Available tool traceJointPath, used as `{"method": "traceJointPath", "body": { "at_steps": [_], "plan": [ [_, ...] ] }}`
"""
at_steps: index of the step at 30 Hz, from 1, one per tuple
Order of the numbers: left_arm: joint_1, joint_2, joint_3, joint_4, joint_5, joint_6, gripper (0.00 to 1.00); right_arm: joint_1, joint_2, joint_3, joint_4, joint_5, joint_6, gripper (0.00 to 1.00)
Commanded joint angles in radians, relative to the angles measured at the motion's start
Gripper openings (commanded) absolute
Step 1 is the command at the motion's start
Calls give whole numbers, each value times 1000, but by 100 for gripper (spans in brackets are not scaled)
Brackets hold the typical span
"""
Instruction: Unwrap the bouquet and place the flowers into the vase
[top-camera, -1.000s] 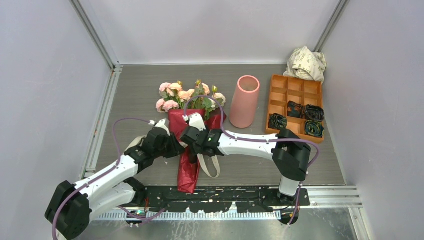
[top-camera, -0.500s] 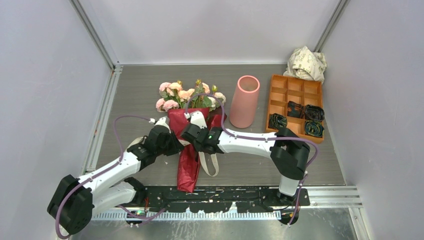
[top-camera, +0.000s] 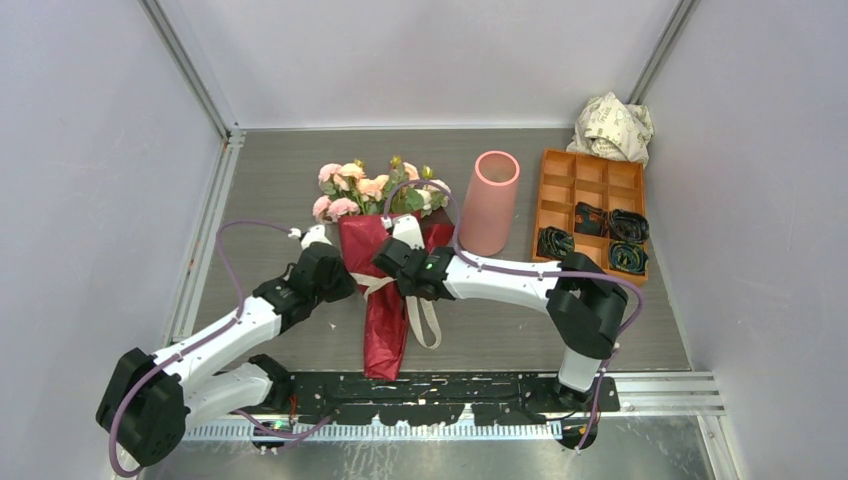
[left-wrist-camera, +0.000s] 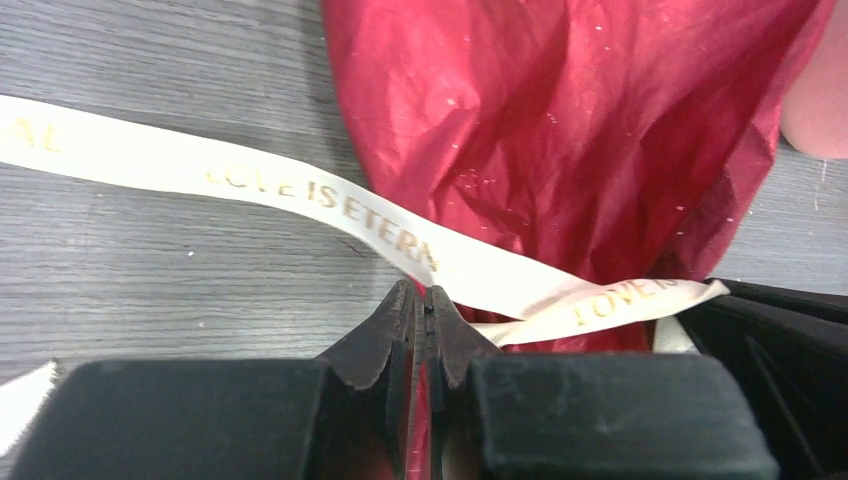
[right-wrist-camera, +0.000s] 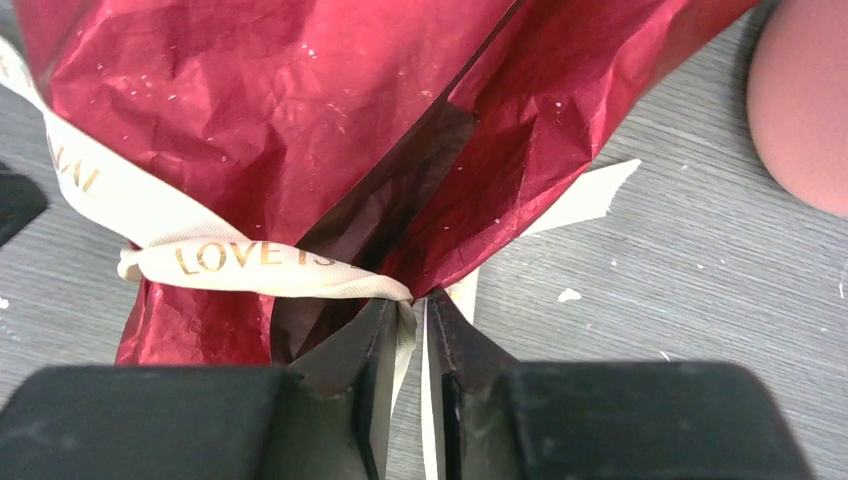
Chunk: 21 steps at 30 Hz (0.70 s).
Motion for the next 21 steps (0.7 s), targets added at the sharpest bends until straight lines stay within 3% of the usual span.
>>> {"method": "traceJointPath", "body": {
  "at_steps": [1,6,13,17,21],
  "plan": [
    [3,-4,46,-24,-69,16,10,-36,-75,-25,2,32,25,27],
    [4,-34,35,83,102,82,13,-44,-91,-31,9,11,8,36],
    [4,-45,-23,314,385,173,32,-46,-78,-6,9,-8,3,39],
    [3,-29,-48,362,399,213,36,-45,-92,-8,8,-12,4,39],
    [4,-17,-41,340,408,242,35,-44,-114,-22,8,-8,6,50]
  ]
}}
